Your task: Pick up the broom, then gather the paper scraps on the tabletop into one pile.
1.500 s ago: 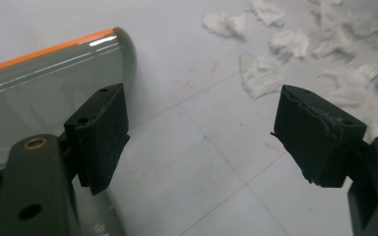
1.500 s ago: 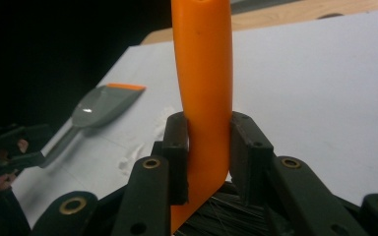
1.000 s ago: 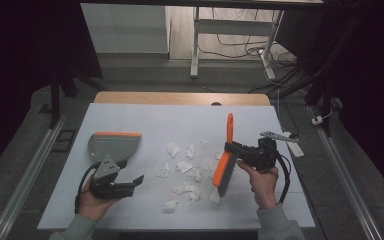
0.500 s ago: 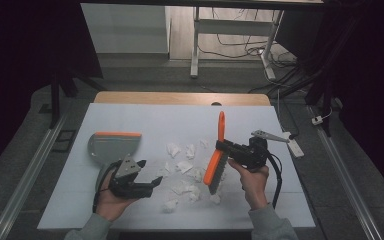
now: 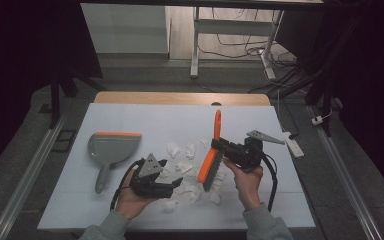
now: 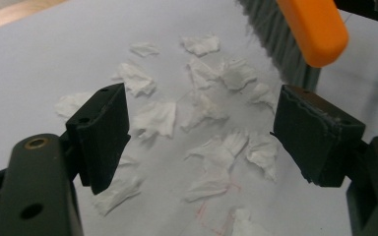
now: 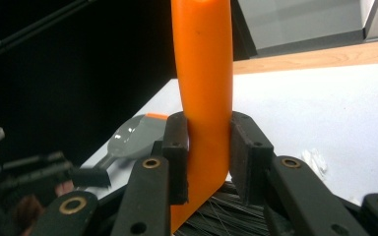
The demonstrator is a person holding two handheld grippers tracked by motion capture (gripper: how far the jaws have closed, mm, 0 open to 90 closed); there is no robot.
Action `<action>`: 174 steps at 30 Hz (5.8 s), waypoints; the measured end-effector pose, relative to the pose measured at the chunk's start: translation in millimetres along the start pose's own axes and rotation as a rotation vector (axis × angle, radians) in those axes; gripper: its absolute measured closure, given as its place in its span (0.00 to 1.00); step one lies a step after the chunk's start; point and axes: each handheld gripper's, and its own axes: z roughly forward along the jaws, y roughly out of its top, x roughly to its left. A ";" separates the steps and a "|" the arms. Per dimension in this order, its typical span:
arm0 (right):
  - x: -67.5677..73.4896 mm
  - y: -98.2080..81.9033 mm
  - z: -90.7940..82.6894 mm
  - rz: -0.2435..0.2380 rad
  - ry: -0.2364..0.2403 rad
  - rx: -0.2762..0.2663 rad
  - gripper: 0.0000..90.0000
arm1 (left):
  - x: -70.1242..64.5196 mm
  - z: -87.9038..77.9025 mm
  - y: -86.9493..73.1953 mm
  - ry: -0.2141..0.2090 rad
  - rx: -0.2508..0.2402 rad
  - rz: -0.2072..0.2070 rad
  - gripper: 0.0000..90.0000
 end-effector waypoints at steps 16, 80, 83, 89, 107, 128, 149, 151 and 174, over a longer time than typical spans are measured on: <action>9.3 -11.7 8.7 0.019 -0.016 -0.055 0.79 | -32.7 18.1 2.3 -0.038 -0.009 0.038 0.27; 50.3 -8.4 -8.8 -0.555 0.059 0.328 0.40 | 19.9 15.2 1.1 -0.082 0.221 0.114 0.89; 55.2 -5.7 -10.0 -0.607 0.063 0.360 0.39 | 16.9 18.2 9.5 -0.123 0.276 0.182 0.89; 60.6 -7.5 -5.6 -0.702 0.060 0.438 0.35 | 5.6 24.1 27.4 -0.166 0.360 0.295 0.89; 55.4 -29.0 14.8 -0.835 0.062 0.695 0.63 | -20.1 35.0 51.5 -0.208 0.456 0.473 0.89; 48.4 -25.5 5.9 -0.791 0.075 0.636 0.78 | 17.7 -32.5 32.4 0.090 0.161 0.235 0.34; 26.4 -15.3 -5.5 -0.683 -0.019 0.525 0.78 | 63.3 -74.2 -52.5 0.232 0.118 -0.009 0.36; 25.4 -15.1 -5.9 -0.683 -0.024 0.525 0.78 | 64.6 -73.4 -52.9 0.233 0.118 -0.010 0.36; -6.7 3.1 -24.8 -0.577 -0.186 0.501 0.78 | 70.5 -63.9 -61.2 0.208 0.145 -0.042 0.34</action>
